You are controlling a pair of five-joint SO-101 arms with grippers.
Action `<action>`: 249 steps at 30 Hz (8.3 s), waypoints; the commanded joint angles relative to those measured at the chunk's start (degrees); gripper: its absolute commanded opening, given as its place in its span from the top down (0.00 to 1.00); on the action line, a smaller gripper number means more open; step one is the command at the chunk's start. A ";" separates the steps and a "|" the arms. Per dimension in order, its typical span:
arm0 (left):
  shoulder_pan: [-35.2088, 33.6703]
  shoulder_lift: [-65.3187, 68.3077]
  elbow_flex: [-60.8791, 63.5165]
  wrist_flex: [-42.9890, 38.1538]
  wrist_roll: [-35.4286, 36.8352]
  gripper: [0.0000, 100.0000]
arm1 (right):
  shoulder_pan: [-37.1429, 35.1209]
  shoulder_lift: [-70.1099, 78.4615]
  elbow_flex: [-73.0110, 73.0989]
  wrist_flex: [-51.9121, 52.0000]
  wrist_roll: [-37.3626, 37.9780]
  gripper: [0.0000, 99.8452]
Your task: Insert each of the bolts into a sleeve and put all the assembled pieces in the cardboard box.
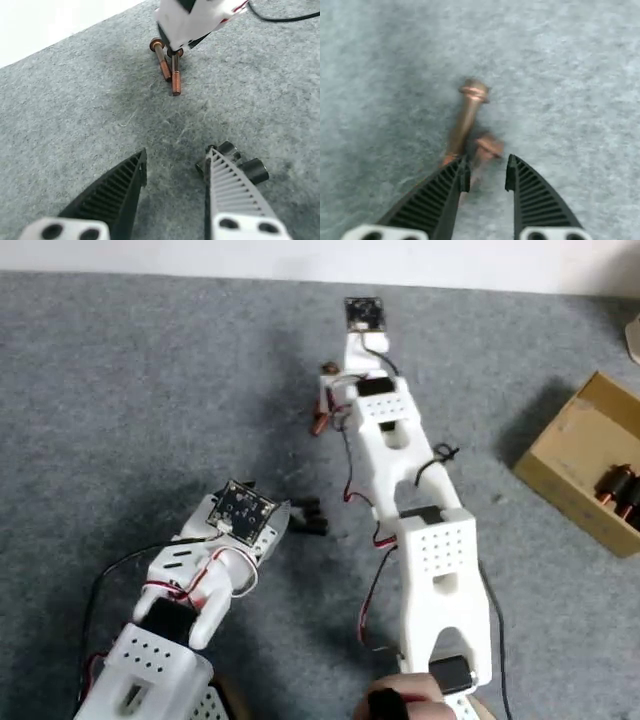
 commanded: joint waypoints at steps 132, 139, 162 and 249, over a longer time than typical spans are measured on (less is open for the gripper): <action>-14.64 -0.66 -7.96 -1.14 19.60 0.82 | 3.12 -51.82 44.00 -3.91 -9.23 0.72; -14.64 -1.19 -10.07 -2.29 21.36 0.82 | 8.66 -51.74 56.13 -28.18 -13.36 0.72; -16.04 -1.19 -8.75 6.07 48.00 0.96 | 5.49 -51.74 70.64 -54.55 -6.51 0.72; -3.74 55.34 -49.89 53.19 96.18 0.89 | 2.07 -51.65 72.57 -54.64 -6.07 0.72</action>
